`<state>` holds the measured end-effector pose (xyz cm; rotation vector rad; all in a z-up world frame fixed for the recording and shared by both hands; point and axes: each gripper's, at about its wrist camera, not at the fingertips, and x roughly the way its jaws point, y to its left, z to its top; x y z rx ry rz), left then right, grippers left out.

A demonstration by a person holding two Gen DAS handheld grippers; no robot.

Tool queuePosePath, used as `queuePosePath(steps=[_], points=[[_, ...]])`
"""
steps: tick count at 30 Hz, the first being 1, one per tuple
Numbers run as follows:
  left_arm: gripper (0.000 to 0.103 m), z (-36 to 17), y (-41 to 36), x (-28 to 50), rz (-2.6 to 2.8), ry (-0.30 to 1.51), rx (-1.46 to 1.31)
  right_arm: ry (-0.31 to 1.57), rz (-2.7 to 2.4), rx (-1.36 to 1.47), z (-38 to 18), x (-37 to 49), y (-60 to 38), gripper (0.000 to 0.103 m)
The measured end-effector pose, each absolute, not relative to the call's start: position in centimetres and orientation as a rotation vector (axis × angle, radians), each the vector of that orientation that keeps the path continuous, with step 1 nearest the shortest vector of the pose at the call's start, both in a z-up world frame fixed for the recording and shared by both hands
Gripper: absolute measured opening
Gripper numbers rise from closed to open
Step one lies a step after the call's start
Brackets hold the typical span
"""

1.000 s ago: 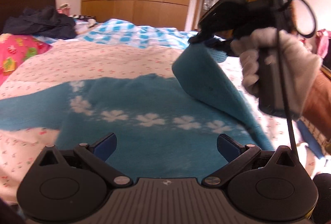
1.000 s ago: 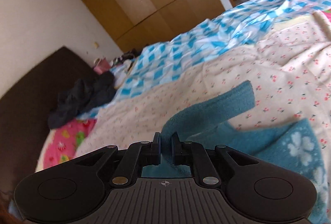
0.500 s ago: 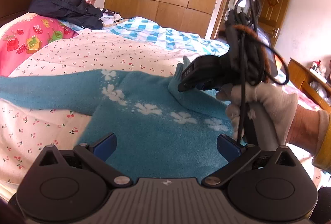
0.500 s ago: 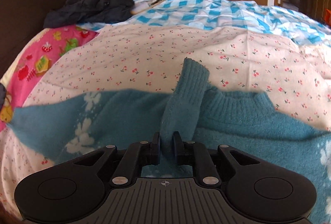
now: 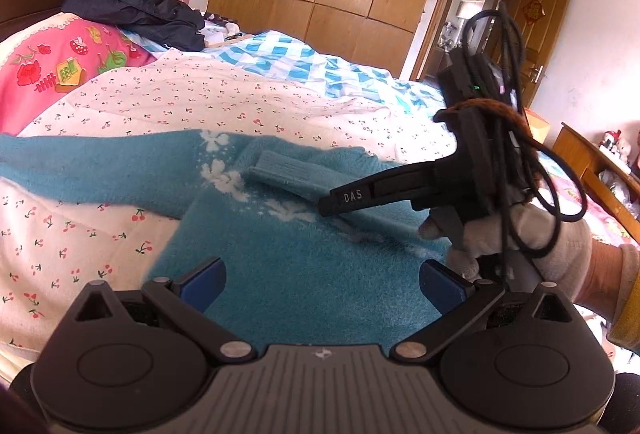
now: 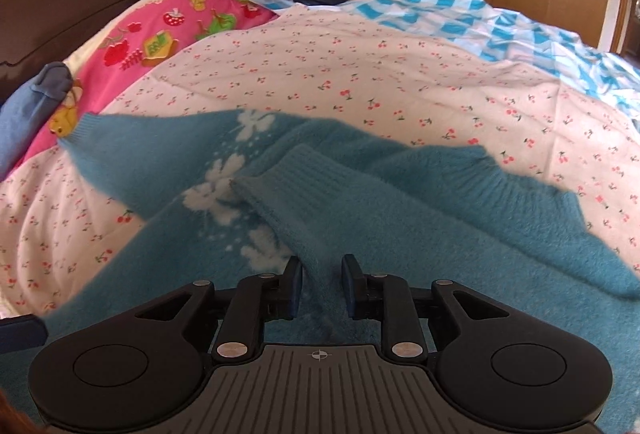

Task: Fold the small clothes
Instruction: 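Lay the held sleeve across the sweater body and open the right gripper, then grasp the other sleeve cuff with the left gripper and lift it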

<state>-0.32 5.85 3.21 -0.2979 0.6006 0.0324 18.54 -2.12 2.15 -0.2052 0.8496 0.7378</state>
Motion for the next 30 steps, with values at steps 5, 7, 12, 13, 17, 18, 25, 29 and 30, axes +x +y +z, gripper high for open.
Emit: queuePosePath(steps=[5, 7, 12, 13, 17, 18, 25, 29, 30], points=[[0.103, 3.0, 5.6, -0.1, 0.034, 0.609, -0.284, 0.832, 0.793, -0.139, 3.1, 17.7, -3.2, 0.03], [0.103, 3.0, 5.6, -0.1, 0.034, 0.605, -0.286, 0.832, 0.789, -0.105, 3.1, 17.8, -3.6, 0.03], [0.103, 2.9, 5.6, -0.1, 0.048, 0.596, -0.284, 0.897, 0.688, -0.187, 0.7, 18.4, -3.3, 0.03], [0.103, 3.0, 5.6, -0.1, 0.056, 0.595, -0.28, 0.884, 0.687, -0.182, 0.8, 18.2, -3.5, 0.03], [0.103, 3.0, 6.2, -0.1, 0.084, 0.596, -0.302, 0.835, 0.668, -0.11, 2.2, 16.9, -5.4, 0.03], [0.103, 3.0, 6.4, -0.1, 0.093, 0.602, -0.31, 0.815, 0.653, -0.109, 2.6, 16.4, -6.1, 0.03], [0.103, 3.3, 7.2, 1.1, 0.152, 0.677, -0.322, 0.784, 0.56, -0.078, 3.0, 13.2, -12.0, 0.03], [0.103, 4.8, 9.3, 1.1, 0.22, 0.663, -0.301, 0.77, 0.556, 0.009, 2.8, 11.5, -14.1, 0.031], [0.103, 5.2, 10.1, 1.0, 0.253, 0.654, -0.292, 0.767, 0.558, 0.03, 2.7, 11.2, -14.4, 0.031]])
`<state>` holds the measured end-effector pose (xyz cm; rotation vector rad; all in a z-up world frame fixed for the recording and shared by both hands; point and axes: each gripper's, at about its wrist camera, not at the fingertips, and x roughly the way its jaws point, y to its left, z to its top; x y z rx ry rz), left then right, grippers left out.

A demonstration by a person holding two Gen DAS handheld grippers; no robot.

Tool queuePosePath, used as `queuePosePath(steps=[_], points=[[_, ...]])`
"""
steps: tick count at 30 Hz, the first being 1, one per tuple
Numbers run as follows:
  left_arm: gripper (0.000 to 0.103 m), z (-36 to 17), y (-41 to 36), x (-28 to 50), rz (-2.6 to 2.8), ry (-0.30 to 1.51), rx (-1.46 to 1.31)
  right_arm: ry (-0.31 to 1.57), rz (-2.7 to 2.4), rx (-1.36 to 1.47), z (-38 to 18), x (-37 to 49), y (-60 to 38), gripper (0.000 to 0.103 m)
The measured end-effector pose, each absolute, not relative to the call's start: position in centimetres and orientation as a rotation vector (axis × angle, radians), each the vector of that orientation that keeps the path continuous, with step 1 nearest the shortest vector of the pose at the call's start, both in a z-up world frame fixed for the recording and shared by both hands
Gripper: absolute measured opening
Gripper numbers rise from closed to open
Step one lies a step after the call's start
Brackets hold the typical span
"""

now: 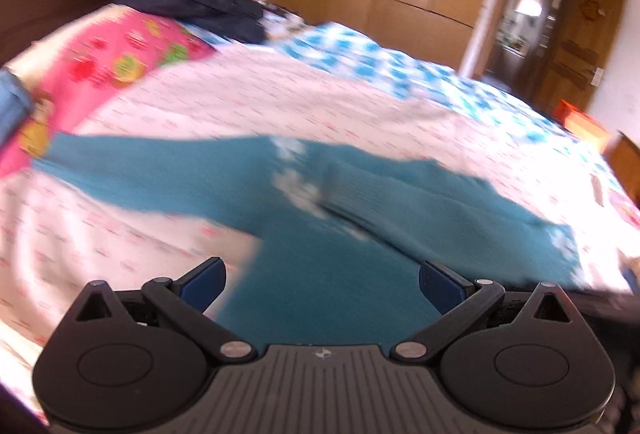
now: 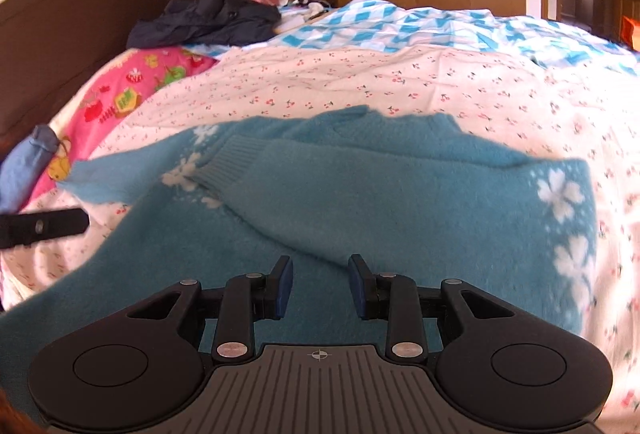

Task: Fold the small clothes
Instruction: 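Grasp the other sleeve cuff with the left gripper and lift it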

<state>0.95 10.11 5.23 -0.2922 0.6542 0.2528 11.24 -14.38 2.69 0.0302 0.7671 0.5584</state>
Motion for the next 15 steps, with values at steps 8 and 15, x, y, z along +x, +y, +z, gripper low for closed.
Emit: queuePosePath(steps=[8, 15], points=[[0.096, 5.7, 20.1, -0.3, 0.543, 0.598, -0.333, 0.764, 0.609, 0.071, 3.1, 10.3, -13.0, 0.031], [0.063, 1.3, 30.6, 1.1, 0.637, 0.583, -0.64, 0.783, 0.642, 0.063, 3.3, 10.6, -10.0, 0.031]])
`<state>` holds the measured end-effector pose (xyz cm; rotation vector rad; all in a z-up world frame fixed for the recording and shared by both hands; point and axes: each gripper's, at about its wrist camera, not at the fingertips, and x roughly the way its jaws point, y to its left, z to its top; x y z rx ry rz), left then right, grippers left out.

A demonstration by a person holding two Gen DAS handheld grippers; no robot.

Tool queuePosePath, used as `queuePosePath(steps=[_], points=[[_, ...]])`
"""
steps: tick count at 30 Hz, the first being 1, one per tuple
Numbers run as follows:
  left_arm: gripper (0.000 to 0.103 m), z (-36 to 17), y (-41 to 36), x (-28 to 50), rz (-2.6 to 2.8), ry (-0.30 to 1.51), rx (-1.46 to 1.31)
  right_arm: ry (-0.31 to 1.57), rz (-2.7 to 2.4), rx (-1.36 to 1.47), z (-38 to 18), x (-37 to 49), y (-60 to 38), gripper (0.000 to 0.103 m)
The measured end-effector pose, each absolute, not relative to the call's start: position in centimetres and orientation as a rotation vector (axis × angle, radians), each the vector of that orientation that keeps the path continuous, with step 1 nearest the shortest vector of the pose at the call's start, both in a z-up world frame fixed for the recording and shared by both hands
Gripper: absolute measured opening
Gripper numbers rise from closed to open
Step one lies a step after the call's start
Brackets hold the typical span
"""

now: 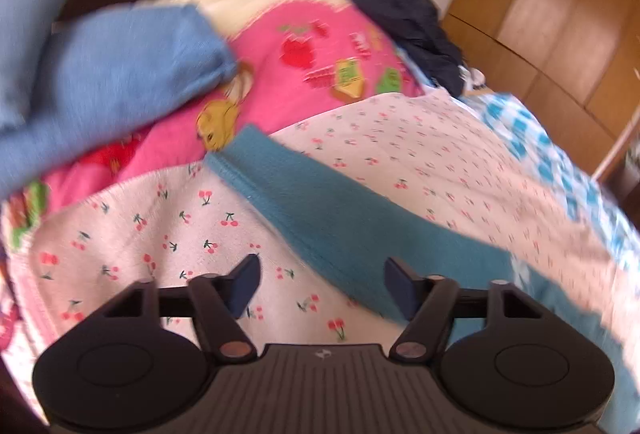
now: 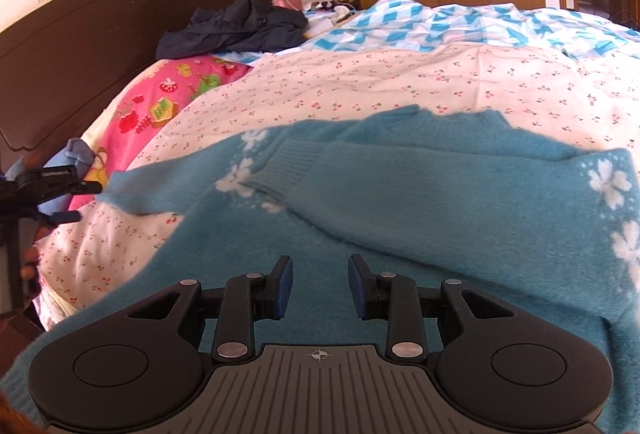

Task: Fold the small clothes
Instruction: 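Grasp the other sleeve cuff with the left gripper and lift it, then fold the held sleeve across the sweater body and open the left gripper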

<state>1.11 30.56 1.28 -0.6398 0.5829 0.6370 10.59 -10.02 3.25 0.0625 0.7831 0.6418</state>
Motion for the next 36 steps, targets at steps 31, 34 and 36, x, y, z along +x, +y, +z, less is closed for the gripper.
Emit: queuePosePath(steps=[31, 34, 36], points=[[0.015, 8.2, 27.5, 9.5, 0.283, 0.384, -0.661, 0.775, 0.602, 0.218, 2.8, 11.3, -11.7, 0.031], [0.015, 11.5, 21.1, 11.9, 0.066, 0.379, -0.63, 0.757, 0.547, 0.279, 2.6, 11.3, -14.4, 0.031], [0.015, 12.7, 15.7, 13.7, -0.078, 0.396, -0.59, 0.748, 0.5, 0.322, 2.3, 11.4, -16.5, 0.031]])
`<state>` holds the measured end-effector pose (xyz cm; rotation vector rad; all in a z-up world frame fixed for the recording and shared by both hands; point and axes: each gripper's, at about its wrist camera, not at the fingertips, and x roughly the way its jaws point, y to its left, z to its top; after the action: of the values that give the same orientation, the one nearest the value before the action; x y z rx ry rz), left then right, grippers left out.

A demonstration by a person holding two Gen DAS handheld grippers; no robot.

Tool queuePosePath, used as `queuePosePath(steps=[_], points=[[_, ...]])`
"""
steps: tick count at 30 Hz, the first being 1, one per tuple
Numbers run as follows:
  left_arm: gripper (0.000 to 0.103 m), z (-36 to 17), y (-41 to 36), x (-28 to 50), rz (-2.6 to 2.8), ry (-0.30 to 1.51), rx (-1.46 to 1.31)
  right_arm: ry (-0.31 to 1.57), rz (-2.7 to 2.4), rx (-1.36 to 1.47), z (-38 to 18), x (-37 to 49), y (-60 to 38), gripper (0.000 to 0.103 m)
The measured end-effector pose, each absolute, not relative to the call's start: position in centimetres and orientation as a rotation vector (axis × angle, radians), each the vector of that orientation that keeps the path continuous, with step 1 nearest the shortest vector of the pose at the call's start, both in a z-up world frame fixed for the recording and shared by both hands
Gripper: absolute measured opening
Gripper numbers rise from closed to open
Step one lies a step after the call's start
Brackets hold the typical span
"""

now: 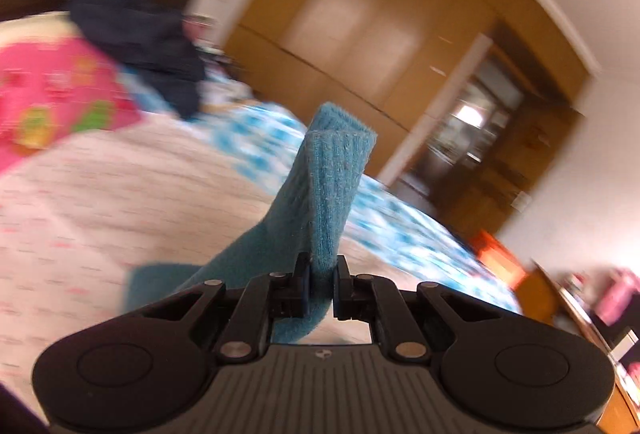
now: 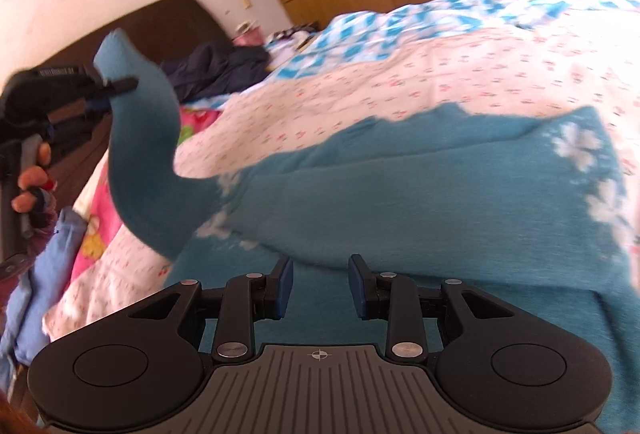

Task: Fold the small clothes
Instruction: 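Fold the held sleeve across the sweater body and open the left gripper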

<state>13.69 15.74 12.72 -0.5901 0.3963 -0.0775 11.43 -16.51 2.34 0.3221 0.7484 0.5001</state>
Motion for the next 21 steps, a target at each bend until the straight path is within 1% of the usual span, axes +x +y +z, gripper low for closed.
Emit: queuePosePath(steps=[3, 4, 6, 9, 10, 12, 17, 21], points=[[0.016, 12.7, 7.2, 16.3, -0.266, 0.459, -0.465, 0.737, 0.429, 0.366, 1.7, 11.8, -19.4, 0.032], [0.018, 12.2, 4.4, 17.0, -0.295, 0.499, -0.41, 0.734, 0.41, 0.375, 1.5, 11.9, -20.2, 0.032], [0.031, 10.5, -0.1, 18.0, -0.349, 0.59, -0.314, 0.736, 0.359, 0.402, 1.1, 12.5, -22.0, 0.032], [0.032, 8.4, -3.5, 18.1, -0.359, 0.668, -0.227, 0.748, 0.34, 0.486, 0.6, 13.4, -24.3, 0.032], [0.033, 8.0, -3.6, 17.9, -0.349, 0.683, -0.215, 0.752, 0.337, 0.506, 0.5, 13.6, -24.7, 0.032], [0.038, 7.2, -2.6, 16.8, -0.316, 0.717, -0.214, 0.767, 0.339, 0.537, 0.1, 14.1, -25.4, 0.032], [0.044, 6.3, 1.1, 13.0, -0.188, 0.762, -0.195, 0.787, 0.332, 0.584, -0.5, 14.3, -25.8, 0.033], [0.046, 5.0, 4.1, 9.8, -0.1, 0.781, -0.221, 0.768, 0.321, 0.555, -0.2, 14.3, -25.6, 0.033]])
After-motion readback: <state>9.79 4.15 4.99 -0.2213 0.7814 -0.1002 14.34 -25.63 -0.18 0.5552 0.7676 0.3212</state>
